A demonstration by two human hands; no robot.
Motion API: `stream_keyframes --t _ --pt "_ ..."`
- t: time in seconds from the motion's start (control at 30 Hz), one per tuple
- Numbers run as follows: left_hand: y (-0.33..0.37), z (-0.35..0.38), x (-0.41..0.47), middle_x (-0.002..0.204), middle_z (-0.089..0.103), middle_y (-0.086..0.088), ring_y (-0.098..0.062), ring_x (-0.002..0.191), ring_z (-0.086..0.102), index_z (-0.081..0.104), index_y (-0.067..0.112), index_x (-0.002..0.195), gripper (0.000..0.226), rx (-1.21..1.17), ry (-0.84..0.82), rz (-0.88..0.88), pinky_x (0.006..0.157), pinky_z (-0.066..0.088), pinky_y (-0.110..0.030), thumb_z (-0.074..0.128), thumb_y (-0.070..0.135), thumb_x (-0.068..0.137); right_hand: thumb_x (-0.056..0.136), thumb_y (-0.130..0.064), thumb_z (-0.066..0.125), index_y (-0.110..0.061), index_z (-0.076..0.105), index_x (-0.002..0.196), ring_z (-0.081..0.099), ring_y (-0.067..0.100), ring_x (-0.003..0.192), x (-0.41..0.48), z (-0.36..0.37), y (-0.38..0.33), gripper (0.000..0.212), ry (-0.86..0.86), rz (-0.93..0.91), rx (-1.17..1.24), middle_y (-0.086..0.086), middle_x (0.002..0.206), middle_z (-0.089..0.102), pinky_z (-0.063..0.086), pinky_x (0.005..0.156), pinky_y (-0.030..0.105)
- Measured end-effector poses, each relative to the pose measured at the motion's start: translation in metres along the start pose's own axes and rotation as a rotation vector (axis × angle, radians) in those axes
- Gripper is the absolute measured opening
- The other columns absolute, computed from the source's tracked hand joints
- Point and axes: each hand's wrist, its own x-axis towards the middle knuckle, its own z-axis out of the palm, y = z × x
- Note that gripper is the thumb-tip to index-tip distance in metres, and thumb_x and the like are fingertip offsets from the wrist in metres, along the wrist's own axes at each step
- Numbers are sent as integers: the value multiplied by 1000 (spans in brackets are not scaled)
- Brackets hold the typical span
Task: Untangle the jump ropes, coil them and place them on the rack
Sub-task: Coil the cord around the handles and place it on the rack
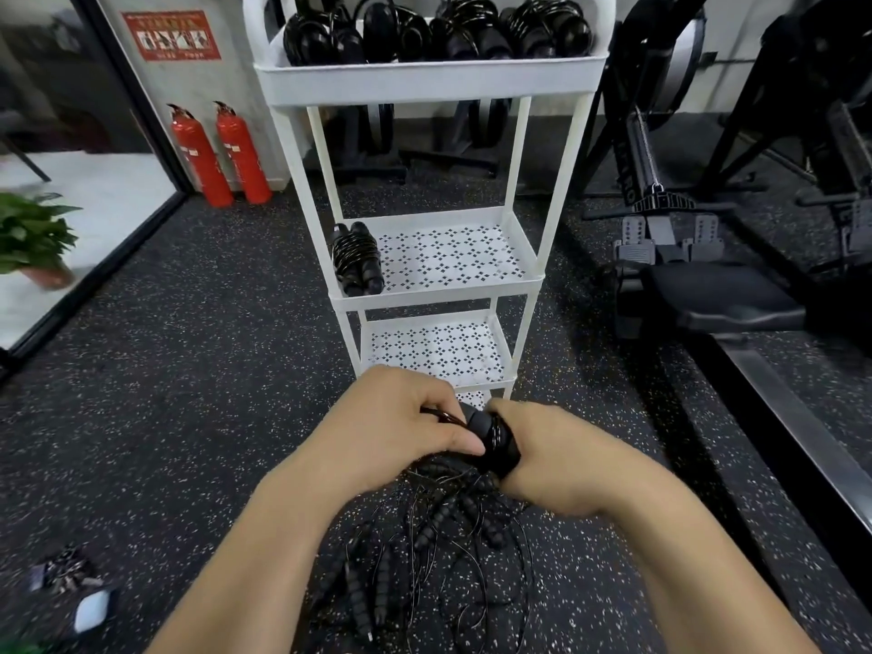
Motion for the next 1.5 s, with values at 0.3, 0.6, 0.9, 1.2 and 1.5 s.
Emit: stream_keyframes --t 0.3,0.6,0.9,1.2,1.5 --pt "0 -13 1 79 76 -9 -16 71 65 80 16 77 16 -394 -106 53 70 53 -29 92 26 74 79 -3 69 -30 59 98 65 20 71 -24 -16 -7 35 -346 -196 283 20 94 76 49 59 30" --pt "-1 -11 1 71 67 3 -14 67 62 74 25 68 12 -819 -161 54 62 56 -23 70 25 79 83 16 66 -7 56 113 64 22 74 -39 -23 -23 40 -210 -331 635 7 92 76 50 64 36" --pt "5 36 25 75 58 -14 -29 71 40 74 31 92 19 -691 177 -19 66 35 -45 60 33 105 66 13 69 -3 48 115 56 27 64 -27 -17 -24 56 225 -220 1076 20 83 72 46 50 35" --pt "5 38 25 64 55 5 -15 53 37 68 36 87 31 -430 169 10 55 29 -33 48 24 108 73 17 65 -24 57 116 55 25 68 -17 -11 -19 60 376 -140 953 24 90 72 45 59 42" --pt "4 25 18 50 54 10 -15 52 47 55 25 69 39 -85 132 -57 54 42 -38 51 20 107 61 -9 65 -24 59 100 49 21 64 -9 -4 -10 42 420 -51 752 21 84 66 41 60 42"
